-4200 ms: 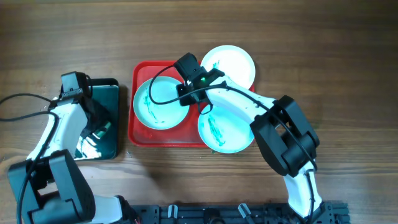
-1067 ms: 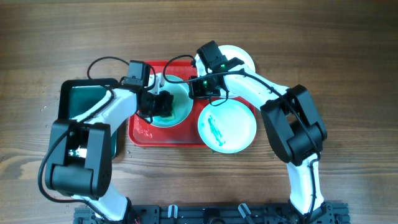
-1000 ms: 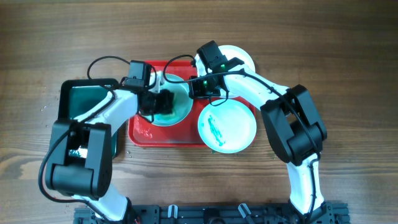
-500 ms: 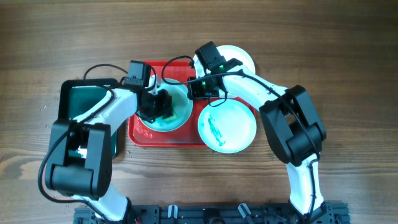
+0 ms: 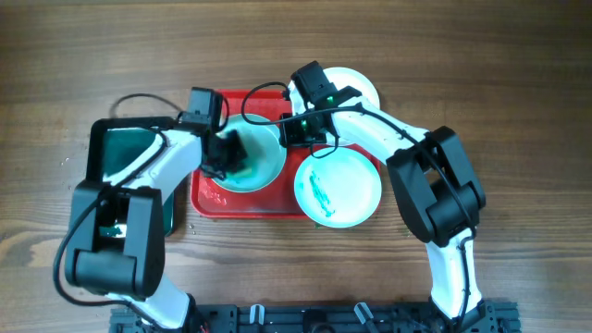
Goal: Clean dirty plates on tray and stack at the side
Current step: 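Scrub the held plate with the sponge in the left gripper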
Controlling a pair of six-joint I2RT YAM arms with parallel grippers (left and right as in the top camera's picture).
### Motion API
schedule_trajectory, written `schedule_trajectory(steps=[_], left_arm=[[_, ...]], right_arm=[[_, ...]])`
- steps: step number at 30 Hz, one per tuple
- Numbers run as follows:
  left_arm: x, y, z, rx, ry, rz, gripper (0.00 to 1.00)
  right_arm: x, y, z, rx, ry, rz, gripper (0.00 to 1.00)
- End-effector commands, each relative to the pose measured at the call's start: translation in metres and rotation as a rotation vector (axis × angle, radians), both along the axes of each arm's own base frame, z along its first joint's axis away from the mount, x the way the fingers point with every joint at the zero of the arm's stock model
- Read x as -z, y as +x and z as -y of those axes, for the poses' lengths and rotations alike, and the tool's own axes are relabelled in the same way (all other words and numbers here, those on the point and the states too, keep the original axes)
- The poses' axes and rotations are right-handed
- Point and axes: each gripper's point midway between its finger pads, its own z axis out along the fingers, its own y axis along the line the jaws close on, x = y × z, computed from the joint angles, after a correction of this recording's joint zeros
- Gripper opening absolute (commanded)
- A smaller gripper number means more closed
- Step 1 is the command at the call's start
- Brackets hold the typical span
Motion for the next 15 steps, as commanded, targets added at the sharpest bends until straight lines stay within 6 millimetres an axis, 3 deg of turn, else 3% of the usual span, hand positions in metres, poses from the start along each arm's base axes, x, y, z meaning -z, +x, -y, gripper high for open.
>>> schedule_trajectory(steps=[1, 3, 4, 5, 6, 7, 11, 13, 15], left_arm=[[-0.014, -0.035, 0.072, 0.344, -0.42, 0.004, 0.04], [0.004, -0.007, 0.043, 0.214, -0.224, 0.052, 0.04], [0.014, 0.008, 0.018, 0.11, -0.081, 0.074, 0.04], [0.02, 0.025, -0.019, -0.02, 0.111, 0.113, 0.04], [0.017, 0.035, -0.051, -0.141, 0.247, 0.126, 0.04], [0.012, 0.039, -0.068, -0.207, 0.307, 0.122, 0.04], [-0.03, 0.056, -0.109, -0.313, 0.359, 0.083, 0.04], [-0.062, 0.062, -0.118, -0.287, 0.336, 0.064, 0.04], [-0.109, 0.058, -0.111, -0.204, 0.25, 0.039, 0.04]], right_arm=[[0.012, -0.002, 0.004, 0.005, -0.022, -0.02, 0.04], [0.012, -0.002, 0.004, 0.005, -0.022, -0.02, 0.04], [0.012, -0.002, 0.004, 0.005, -0.022, -0.02, 0.04], [0.012, -0.002, 0.004, 0.005, -0.022, -0.019, 0.04], [0.012, -0.002, 0.004, 0.005, -0.021, -0.019, 0.04], [0.012, -0.002, 0.004, 0.004, -0.022, -0.019, 0.04], [0.012, -0.002, 0.004, 0.004, -0.022, -0.018, 0.04], [0.012, -0.002, 0.004, 0.003, -0.022, -0.018, 0.05], [0.013, -0.001, 0.005, 0.009, -0.028, -0.015, 0.04]])
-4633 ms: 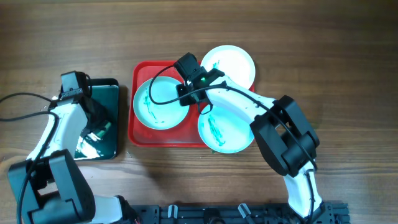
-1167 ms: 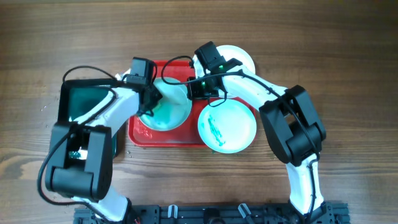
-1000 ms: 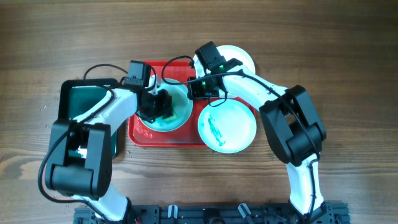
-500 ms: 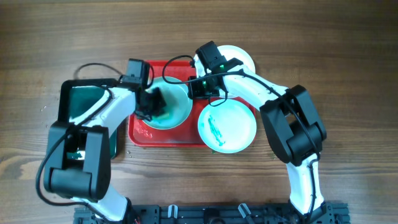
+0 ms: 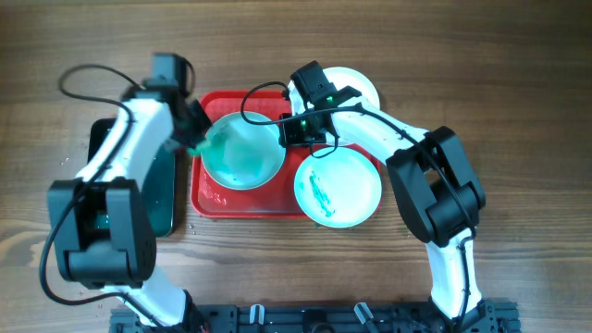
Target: Clean dirty plates on tray and stack at the side
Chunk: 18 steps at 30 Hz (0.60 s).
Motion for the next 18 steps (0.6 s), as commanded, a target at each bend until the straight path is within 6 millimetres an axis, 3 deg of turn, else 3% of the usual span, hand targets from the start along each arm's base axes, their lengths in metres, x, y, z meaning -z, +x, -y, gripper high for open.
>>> schedule_trajectory(steps=[1, 2, 4, 6, 9, 11, 13, 15, 18], left_arm=[[-0.064, 0.004, -0.005, 0.063, -0.042, 0.02, 0.04], [-0.083, -0.005, -0.008, 0.059, -0.021, 0.018, 0.04], [-0.102, -0.015, -0.014, 0.045, -0.016, 0.043, 0.04], [-0.111, -0.018, -0.014, 0.038, -0.037, 0.064, 0.04], [-0.11, -0.018, -0.012, 0.035, -0.045, 0.063, 0.04], [-0.111, -0.014, -0.012, 0.003, -0.057, 0.079, 0.04], [-0.112, -0.012, -0.009, -0.021, -0.082, 0.09, 0.04], [-0.113, -0.01, -0.006, -0.033, -0.103, 0.096, 0.04], [-0.114, -0.005, -0.005, -0.031, -0.107, 0.117, 0.04]], right_arm=[[0.013, 0.0, 0.006, 0.008, -0.03, -0.013, 0.04], [0.01, 0.001, 0.005, 0.008, -0.025, -0.004, 0.04], [-0.001, 0.0, 0.006, 0.005, -0.04, 0.014, 0.04], [-0.019, 0.002, 0.015, 0.028, -0.142, 0.099, 0.04], [-0.065, 0.001, 0.019, 0.055, -0.266, 0.271, 0.04], [-0.114, 0.002, 0.025, 0.113, -0.427, 0.508, 0.04], [-0.151, -0.001, 0.035, 0.181, -0.601, 0.716, 0.04], [-0.179, -0.007, 0.05, 0.231, -0.811, 0.891, 0.04], [-0.21, -0.023, 0.047, 0.217, -0.982, 1.063, 0.04]])
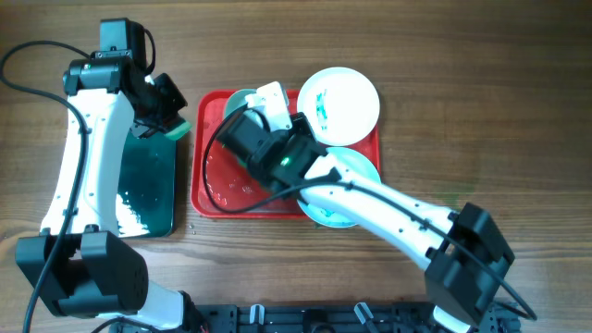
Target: Clean dirty plates on tray and stack at the side
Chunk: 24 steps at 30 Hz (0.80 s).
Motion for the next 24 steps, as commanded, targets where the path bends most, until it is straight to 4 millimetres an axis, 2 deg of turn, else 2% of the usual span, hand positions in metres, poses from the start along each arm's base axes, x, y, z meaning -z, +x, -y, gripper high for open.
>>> schedule_trajectory(steps=[1, 2, 5, 8, 9, 11, 13, 17, 21, 23, 24], left_arm=[[-0.012, 0.005, 0.002, -0.018, -0.026, 0.044, 0.04], [-0.012, 0.006, 0.002, -0.018, -0.026, 0.044, 0.04], [-0.012, 0.006, 0.002, -0.018, -0.026, 0.045, 0.04], [-0.012, 0.007, 0.002, -0.021, -0.044, 0.049, 0.04], [-0.013, 0.007, 0.003, -0.018, -0.05, 0.053, 0.04], [-0.013, 0.008, 0.009, -0.007, -0.083, 0.054, 0.04], [-0.014, 0.007, 0.01, -0.005, -0.089, 0.054, 0.04], [-0.014, 0.008, 0.01, -0.005, -0.089, 0.058, 0.04], [-0.014, 0.008, 0.013, 0.0, -0.104, 0.057, 0.04], [-0.014, 0.008, 0.014, 0.002, -0.11, 0.058, 0.04], [-0.014, 0.008, 0.014, 0.002, -0.11, 0.058, 0.04]], right_arm=[[-0.058, -0.004, 0.023, 0.124, -0.241, 0.314, 0.04], [-0.072, -0.012, 0.021, 0.145, -0.283, 0.388, 0.04], [-0.097, -0.027, 0.02, 0.162, -0.405, 0.493, 0.04], [-0.097, -0.031, 0.013, 0.125, -0.44, 0.481, 0.04], [-0.084, -0.028, 0.007, 0.078, -0.403, 0.42, 0.04], [-0.034, -0.02, -0.013, -0.073, -0.233, 0.172, 0.04], [0.003, -0.014, -0.024, -0.152, -0.038, -0.05, 0.04], [0.055, -0.008, -0.032, -0.193, 0.34, -0.42, 0.04], [0.097, -0.014, -0.035, -0.178, 0.415, -0.588, 0.05], [0.119, -0.02, -0.036, -0.172, 0.399, -0.643, 0.18], [0.122, -0.02, -0.035, -0.17, 0.395, -0.65, 0.23]])
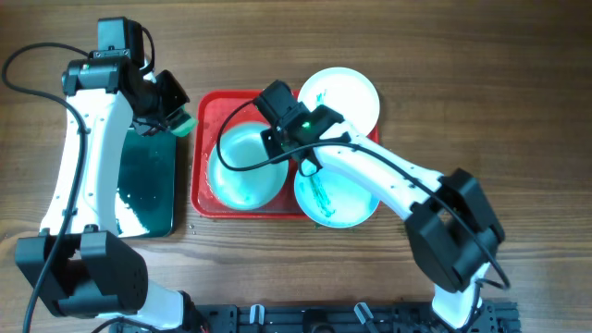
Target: Clean dirty plates on tray and stack at the side
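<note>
A pale teal plate (242, 168) lies in the red tray (203, 188). My right gripper (280, 141) sits at the plate's far right rim and looks shut on it. Beside the tray's right edge sits a second plate (344, 196), smeared with green. At the tray's far right corner is a third, white plate (347, 92) with a small green mark. My left gripper (173, 113) is shut on a green sponge (183, 125), above the far end of the black basin (139, 185) and clear of the plates.
The black basin holds dark green liquid and stands left of the red tray. Cables loop off both arms above the table. A black rail (324, 319) runs along the near edge.
The right arm lay low across the tray, hiding most of the plate near the tray's far edge. It is now drawn back, and the plate shows whole in the tray's middle. The left gripper barely moved.
First the left gripper pressed the sponge inside the plate while the right gripper held its rim. Then the sponge was at the plate's left edge, then over the black basin. The right arm lay across the tray and is now back at the plate's rim.
</note>
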Controlling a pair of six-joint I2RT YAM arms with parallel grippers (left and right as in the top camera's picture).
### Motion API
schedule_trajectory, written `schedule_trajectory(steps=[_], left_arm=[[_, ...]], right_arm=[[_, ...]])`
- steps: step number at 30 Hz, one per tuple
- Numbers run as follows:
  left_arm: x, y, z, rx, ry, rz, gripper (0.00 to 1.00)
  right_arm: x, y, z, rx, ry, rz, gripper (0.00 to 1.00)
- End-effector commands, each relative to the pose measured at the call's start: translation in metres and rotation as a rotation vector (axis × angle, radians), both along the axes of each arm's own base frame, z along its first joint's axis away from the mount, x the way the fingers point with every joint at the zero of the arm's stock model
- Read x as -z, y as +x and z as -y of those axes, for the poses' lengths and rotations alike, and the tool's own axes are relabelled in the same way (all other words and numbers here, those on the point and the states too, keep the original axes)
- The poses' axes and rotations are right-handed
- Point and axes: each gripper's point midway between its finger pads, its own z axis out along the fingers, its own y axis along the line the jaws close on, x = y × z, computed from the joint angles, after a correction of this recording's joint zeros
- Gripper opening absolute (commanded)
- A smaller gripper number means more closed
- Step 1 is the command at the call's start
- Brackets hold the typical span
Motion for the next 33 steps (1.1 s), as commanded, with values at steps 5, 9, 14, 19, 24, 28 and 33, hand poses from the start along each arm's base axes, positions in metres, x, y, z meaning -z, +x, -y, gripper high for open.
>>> schedule_trajectory(steps=[5, 9, 14, 19, 24, 28, 33], left_arm=[[-0.011, 0.003, 0.001, -0.009, -0.023, 0.034, 0.04], [-0.012, 0.005, 0.001, -0.009, -0.023, 0.042, 0.04], [-0.012, 0.005, 0.001, -0.009, -0.022, 0.042, 0.04], [-0.006, 0.0, 0.008, 0.008, -0.023, 0.018, 0.04], [0.033, -0.006, 0.031, 0.025, -0.029, -0.016, 0.04], [0.075, -0.018, 0.049, 0.037, 0.004, -0.057, 0.04], [0.141, -0.031, 0.067, 0.053, 0.151, -0.061, 0.04]], right_arm=[[0.014, 0.008, -0.012, -0.312, 0.058, 0.004, 0.5], [0.034, 0.017, -0.026, -0.478, 0.078, 0.054, 0.56], [0.053, 0.023, -0.037, -0.439, 0.123, 0.037, 0.43], [0.065, 0.034, -0.017, -0.096, 0.104, -0.039, 0.04], [0.074, 0.032, 0.027, 0.278, 0.089, -0.197, 0.04], [0.074, 0.036, 0.033, 0.347, 0.109, -0.214, 0.04], [0.073, 0.038, 0.027, 0.274, 0.121, -0.199, 0.04]])
